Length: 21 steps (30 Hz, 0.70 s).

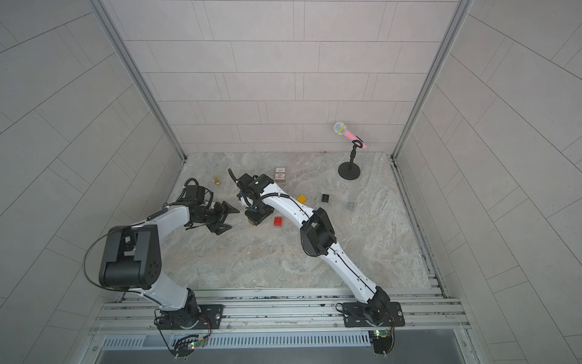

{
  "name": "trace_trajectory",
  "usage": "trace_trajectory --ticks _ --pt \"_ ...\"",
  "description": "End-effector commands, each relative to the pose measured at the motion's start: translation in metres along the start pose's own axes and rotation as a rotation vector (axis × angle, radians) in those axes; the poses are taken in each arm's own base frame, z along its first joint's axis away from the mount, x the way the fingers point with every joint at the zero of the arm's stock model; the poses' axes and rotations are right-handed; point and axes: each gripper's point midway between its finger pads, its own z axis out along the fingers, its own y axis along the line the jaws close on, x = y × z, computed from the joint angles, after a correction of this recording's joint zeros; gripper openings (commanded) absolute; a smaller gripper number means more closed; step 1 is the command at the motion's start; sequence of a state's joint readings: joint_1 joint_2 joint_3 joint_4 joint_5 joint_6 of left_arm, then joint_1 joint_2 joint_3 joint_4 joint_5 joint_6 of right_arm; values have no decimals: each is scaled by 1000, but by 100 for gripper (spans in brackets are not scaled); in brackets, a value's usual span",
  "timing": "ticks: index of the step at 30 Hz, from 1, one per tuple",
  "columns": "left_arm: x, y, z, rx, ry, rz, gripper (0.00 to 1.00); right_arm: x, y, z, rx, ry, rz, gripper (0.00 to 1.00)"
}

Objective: Assemble the letter h with lego
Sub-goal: Assemble the lego brick with the lego brick.

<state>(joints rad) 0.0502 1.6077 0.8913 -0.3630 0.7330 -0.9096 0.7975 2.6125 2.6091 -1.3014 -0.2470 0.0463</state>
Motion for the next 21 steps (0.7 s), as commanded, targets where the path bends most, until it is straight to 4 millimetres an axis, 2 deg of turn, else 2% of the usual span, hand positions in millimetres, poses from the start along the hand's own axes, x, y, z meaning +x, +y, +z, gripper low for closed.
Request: trace_trajectory --ticks 1,9,13,21 --pt "1 -5 -6 22 -13 1 79 15 -6 16 15 69 29 34" --pt "2 -5 -6 26 -12 1 80 18 -8 19 43 79 19 38" --pt "2 -6 -6 29 -11 3 80 15 -6 18 41 67 22 42" --pt "2 -6 -6 32 -11 1 80 6 -3 11 31 22 29 42"
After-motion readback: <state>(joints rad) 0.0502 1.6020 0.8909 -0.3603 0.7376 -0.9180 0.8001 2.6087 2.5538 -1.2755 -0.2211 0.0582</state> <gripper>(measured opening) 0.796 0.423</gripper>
